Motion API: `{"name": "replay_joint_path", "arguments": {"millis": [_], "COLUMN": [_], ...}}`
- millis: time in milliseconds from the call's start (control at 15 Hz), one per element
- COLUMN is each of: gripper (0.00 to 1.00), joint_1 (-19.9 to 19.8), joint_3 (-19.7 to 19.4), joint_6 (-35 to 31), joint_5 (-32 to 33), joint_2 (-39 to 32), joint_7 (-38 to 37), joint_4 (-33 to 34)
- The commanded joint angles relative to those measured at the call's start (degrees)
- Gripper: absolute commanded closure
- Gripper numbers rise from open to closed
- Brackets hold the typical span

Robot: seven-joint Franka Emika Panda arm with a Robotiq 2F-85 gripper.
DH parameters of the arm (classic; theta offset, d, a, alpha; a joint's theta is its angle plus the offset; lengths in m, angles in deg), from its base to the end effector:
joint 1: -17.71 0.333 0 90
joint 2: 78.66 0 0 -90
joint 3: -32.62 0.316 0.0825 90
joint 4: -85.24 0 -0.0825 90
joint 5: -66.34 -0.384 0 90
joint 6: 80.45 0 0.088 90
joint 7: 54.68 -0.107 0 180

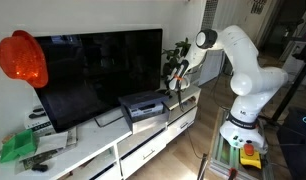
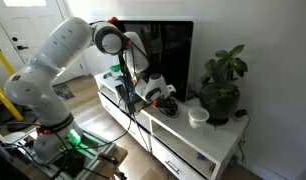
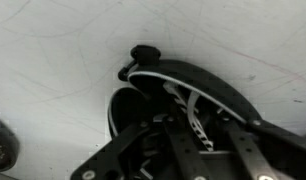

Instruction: Remove the glasses from the pouch and put them on the table

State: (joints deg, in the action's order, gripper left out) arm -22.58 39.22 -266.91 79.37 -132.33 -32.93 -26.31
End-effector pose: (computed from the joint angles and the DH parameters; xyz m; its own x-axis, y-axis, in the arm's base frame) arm 0.5130 -0.3160 0.0402 0.9317 -0.0182 0.3629 -0.0622 -0.9920 0.1101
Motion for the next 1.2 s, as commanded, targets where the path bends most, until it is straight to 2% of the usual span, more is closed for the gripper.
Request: {"name": "replay_joint_path", "arguments": {"millis": [0,67,133,600,1133], "gripper": [0.91,0.99,1.00,0.99,0.99], "joint_1": [0.11,0.15,0.25,0.99,1.73], "joint_3": [-0.12,-0.17,-0.30,-1.15,-1.55], "joint_6": [-1.70,-1.88,-2.11,-4.90,-3.94], "joint_5": [1.86,1.99,2.09,2.53,3.01], "joint_2": [-0.98,-0.92,-0.88,0.77,5.49], "joint_7": [-0.82,-0.89,-0.97,-1.78,-2.74], "joint_4": [0.54,0.53,0.53,-0.86,-4.65]}}
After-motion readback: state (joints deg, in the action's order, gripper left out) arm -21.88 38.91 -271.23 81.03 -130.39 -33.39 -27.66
